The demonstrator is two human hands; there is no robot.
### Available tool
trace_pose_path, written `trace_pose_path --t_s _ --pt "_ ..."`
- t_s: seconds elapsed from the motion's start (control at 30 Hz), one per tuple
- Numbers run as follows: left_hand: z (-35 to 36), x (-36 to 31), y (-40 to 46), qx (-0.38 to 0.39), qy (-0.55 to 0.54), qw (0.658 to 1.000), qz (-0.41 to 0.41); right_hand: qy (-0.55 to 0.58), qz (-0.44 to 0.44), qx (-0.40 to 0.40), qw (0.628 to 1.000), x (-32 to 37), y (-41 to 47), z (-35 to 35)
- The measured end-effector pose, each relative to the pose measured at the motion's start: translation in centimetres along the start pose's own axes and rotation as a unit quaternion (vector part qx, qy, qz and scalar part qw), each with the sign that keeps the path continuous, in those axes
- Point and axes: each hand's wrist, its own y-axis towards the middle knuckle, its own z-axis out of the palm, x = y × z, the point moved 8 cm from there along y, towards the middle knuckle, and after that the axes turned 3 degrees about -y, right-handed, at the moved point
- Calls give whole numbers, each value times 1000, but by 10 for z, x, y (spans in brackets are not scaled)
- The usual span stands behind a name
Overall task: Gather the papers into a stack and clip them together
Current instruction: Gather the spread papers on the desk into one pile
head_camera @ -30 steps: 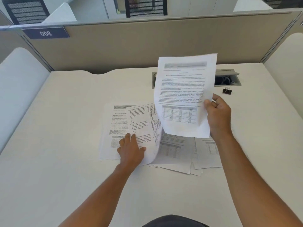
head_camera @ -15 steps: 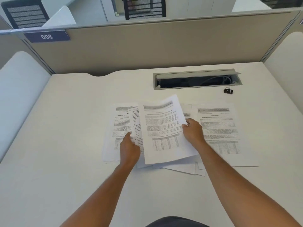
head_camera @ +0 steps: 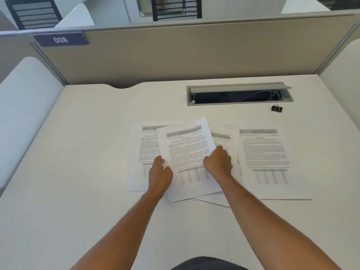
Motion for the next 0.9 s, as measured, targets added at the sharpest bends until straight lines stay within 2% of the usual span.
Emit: trace_pose_path --t_s 0.27,0.37,0.5,0.6,0.7,0.8,0.9 --pt "2 -1 0 6 12 1000 12 111 55 38 992 -10 5 5" --pt "1 0 1 5 15 1000 13 164 59 79 982 -14 6 6" --pt "-6 2 7 -11 32 999 18 165 55 72 982 -29 10 -1" --pt "-27 3 16 -74 108 991 24 155 54 38 986 -45 11 -15" --pt "-49 12 25 -118 253 960 -36 139 46 22 989 -53 11 -19" --pt "-60 26 32 -113 286 948 -86 124 42 21 991 -56 8 -16" --pt "-64 28 37 -111 300 944 -79 117 37 14 992 -55 5 -14"
